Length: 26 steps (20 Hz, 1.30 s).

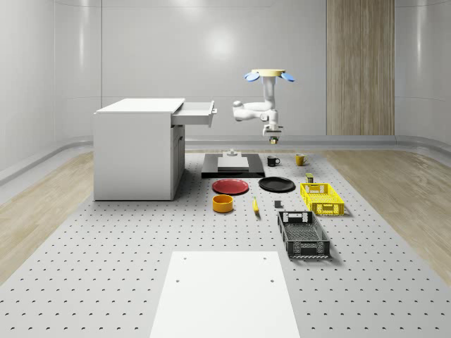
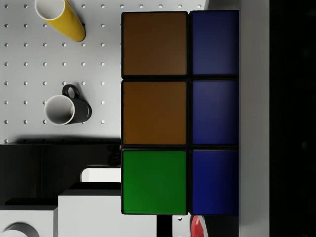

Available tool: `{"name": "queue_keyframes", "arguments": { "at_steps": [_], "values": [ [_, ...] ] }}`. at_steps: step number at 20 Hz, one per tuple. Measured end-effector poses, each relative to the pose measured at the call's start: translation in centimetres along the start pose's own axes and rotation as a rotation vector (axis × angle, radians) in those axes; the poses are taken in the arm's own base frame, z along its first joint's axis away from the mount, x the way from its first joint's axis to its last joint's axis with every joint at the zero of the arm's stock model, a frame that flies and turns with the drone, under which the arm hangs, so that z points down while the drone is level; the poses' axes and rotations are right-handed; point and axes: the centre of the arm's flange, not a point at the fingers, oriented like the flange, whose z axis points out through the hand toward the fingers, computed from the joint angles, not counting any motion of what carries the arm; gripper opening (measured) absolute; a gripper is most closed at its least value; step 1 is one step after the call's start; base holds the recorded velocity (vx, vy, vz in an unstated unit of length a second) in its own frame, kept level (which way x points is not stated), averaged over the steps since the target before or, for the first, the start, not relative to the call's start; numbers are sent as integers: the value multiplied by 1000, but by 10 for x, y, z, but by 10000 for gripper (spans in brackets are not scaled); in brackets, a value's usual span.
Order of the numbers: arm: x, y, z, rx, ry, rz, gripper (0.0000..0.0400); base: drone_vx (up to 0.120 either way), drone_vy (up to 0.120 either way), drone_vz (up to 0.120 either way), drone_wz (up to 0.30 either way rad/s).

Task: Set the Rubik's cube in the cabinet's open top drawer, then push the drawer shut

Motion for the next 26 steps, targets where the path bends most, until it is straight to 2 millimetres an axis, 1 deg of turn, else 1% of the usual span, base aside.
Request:
{"name": "queue_keyframes", "arguments": {
  "at_steps": [26],
  "values": [
    [0, 0, 0, 0, 0, 0, 325, 0, -120, 120, 0]
  ]
}}
